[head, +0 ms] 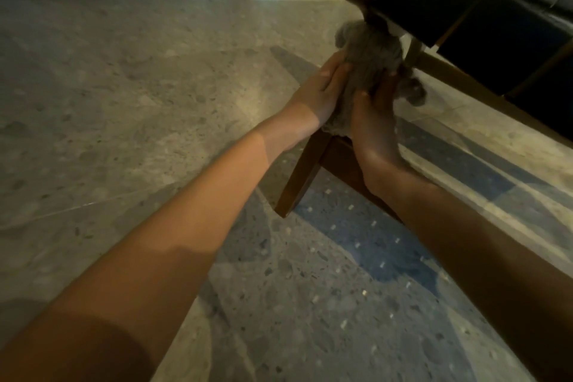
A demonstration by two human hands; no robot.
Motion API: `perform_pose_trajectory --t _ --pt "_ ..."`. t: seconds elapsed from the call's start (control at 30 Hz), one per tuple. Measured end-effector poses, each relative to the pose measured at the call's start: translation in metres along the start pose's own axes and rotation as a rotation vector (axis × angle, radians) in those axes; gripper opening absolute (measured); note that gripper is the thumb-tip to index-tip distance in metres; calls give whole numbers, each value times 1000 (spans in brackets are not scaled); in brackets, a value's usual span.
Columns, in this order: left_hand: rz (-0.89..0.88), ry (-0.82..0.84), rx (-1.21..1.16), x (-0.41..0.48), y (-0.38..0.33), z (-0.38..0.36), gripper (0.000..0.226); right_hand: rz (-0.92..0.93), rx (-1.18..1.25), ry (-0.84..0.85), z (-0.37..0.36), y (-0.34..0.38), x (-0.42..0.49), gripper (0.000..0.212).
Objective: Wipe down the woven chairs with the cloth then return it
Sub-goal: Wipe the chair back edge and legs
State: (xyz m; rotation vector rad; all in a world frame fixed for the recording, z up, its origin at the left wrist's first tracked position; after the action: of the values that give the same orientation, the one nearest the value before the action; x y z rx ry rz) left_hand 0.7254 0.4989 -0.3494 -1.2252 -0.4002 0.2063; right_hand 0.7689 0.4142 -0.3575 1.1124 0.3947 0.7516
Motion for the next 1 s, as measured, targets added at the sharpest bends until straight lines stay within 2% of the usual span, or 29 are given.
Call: perform_pose_trajectory --t 0.1,0.23,0.3,0.4,0.5,0.63,0.73,0.9,0.97,1.0 --pt "36 -2 -27 -18 21 -4 35 -32 -113 85 -4 -7 -18 59" --pt "17 -97 -269 -46 41 -16 28 117 -162 90 -5 -10 -48 47" --pt "39 -116 -336 -59 49 -20 26 155 -212 68 -8 -14 -63 48" --pt "121 -115 -174 -80 70 -16 22 119 -219 135 -13 -22 -82 54" --pt "155 -109 7 -98 82 -10 23 81 -155 165 -17 -28 -92 54" --pt "217 -187 97 -114 89 -10 39 14 -70 135 -27 -43 -114 48" --pt "243 -202 141 -122 93 -13 42 -98 66 170 -34 -56 -128 48" --pt "287 -170 -21 -105 92 -22 28 -252 315 214 -46 -65 -99 60" --pt "295 -78 -89 -86 89 -20 24 -304 425 211 -52 -65 -81 60" --pt "290 -14 -99 -76 88 -19 31 -315 471 213 -56 -65 -74 62"
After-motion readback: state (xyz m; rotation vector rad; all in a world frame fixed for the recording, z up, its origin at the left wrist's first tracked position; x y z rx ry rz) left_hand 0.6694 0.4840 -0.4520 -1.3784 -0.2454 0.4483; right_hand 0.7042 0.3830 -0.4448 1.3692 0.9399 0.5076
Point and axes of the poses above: each hand's wrist, its own x-axis towards the middle knuckle, its own z-axis out of the back of the hand, y = z × x, the point moved 1 cm from there along x, towards the middle knuckle, and after that the axes turned 14 degrees about y, right-handed, at the moved point
